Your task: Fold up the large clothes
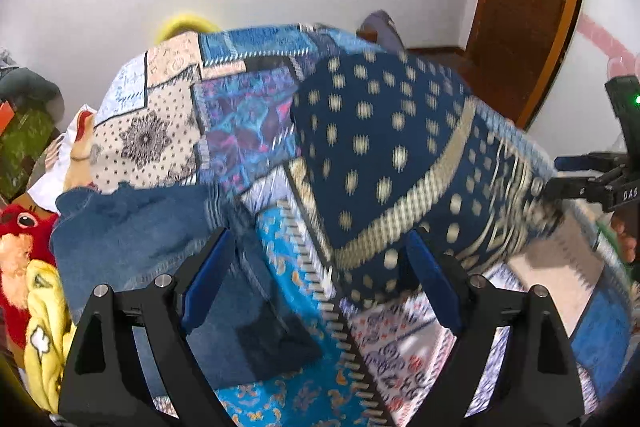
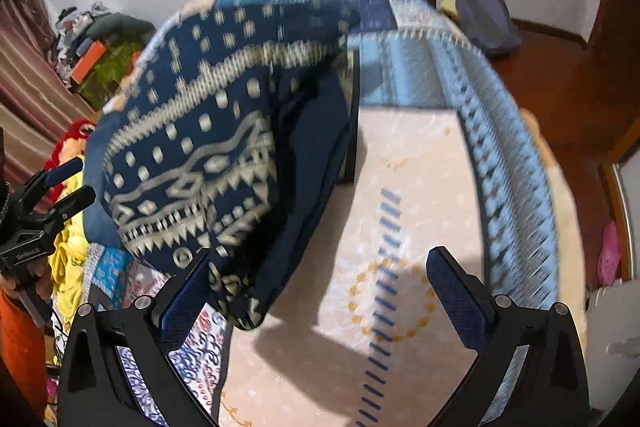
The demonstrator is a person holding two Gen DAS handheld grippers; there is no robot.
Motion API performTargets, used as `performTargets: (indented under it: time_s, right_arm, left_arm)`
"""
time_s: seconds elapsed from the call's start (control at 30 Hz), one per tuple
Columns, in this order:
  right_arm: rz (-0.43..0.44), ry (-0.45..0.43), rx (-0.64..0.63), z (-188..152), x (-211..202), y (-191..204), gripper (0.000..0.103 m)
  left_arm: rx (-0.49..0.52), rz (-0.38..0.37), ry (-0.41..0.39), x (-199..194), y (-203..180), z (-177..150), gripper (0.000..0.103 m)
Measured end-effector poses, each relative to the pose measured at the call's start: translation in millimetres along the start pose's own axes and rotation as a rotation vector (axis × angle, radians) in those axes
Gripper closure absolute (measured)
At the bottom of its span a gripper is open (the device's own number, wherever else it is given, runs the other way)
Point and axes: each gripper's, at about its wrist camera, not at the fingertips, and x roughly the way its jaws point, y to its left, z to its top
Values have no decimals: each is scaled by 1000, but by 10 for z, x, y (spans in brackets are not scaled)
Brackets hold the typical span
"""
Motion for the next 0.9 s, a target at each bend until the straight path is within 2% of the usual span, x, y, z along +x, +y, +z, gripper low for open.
performTargets:
  time_s: [0.07,0.17,0.4,0.57,0.73,0.8,0.83,0.9]
  right_arm:
    - [34,-31,-2,124,-56,12,0]
    - [92,-48,13,362,16,14,0]
    - [217,61,83,749,651,-22,0]
    - [319,132,119,887,1067,-31,0]
    - [380,128,123,977,1276,48,0]
    - [403,133,133,1026,1355,112,2]
    - [405,136,132,1038,1373,140,5]
    - [392,133,123,1061,1383,225,20]
  left_arm:
    - [-32,-36,0,36,36,137,15]
    - [-113,-141,36,239,113,340,15]
    - [-282,-363,167,929,220,490,15]
    - [-348,-403,195,1265,287,475,3]
    - [-433,-493,237,1540,358,460,2]
    - [-457,-508,230,1568,392,451,7]
    - [-456,-504,221,1549,397,446,14]
    - [-451,-495,200,1471,405,425,25]
